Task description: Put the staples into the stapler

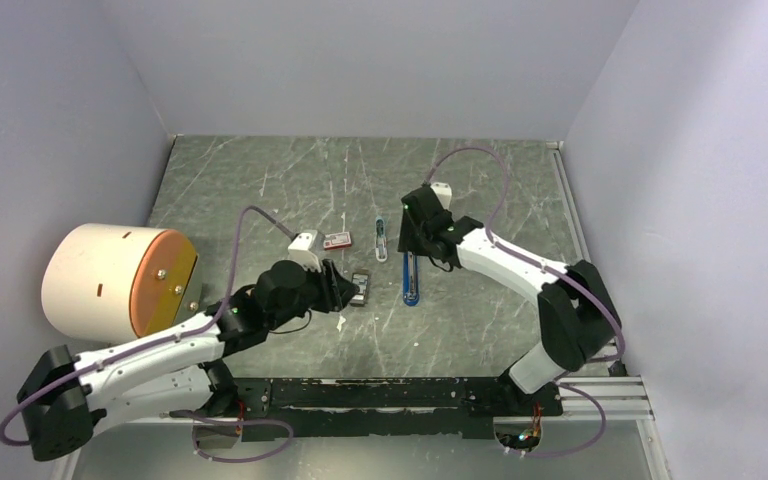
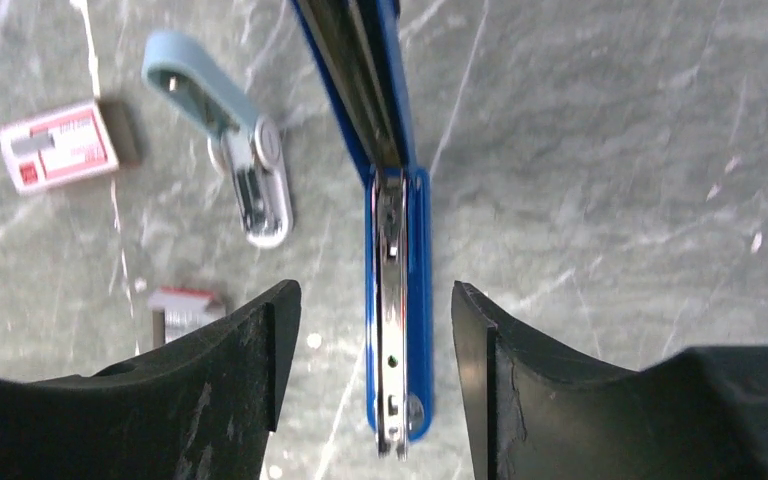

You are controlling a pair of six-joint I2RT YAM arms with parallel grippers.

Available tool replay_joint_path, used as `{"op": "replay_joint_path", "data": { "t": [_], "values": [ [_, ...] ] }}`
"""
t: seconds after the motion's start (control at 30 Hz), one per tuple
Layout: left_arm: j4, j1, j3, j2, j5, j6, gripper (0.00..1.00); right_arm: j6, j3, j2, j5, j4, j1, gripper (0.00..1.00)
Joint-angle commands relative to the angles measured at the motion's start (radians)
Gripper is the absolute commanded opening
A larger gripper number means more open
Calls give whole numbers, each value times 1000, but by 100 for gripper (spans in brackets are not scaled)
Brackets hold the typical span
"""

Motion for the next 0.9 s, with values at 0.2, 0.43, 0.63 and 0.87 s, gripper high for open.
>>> {"op": "replay_joint_path", "data": {
  "t": [0.2, 0.43, 0.63, 0.87],
  "values": [
    [-282, -4, 129, -202, -140, 149, 45, 105, -102, -166, 30, -73, 183, 58],
    [-394, -4, 96, -333, -148, 120, 45, 176, -110, -153, 110, -56, 280, 42],
    [-491, -3, 67, -419, -147, 62, 45, 198, -75, -71, 142, -6, 292, 31],
    [-501, -3, 65, -460, -169, 113, 44, 167, -21, -26, 168, 46, 295, 27]
  ]
}}
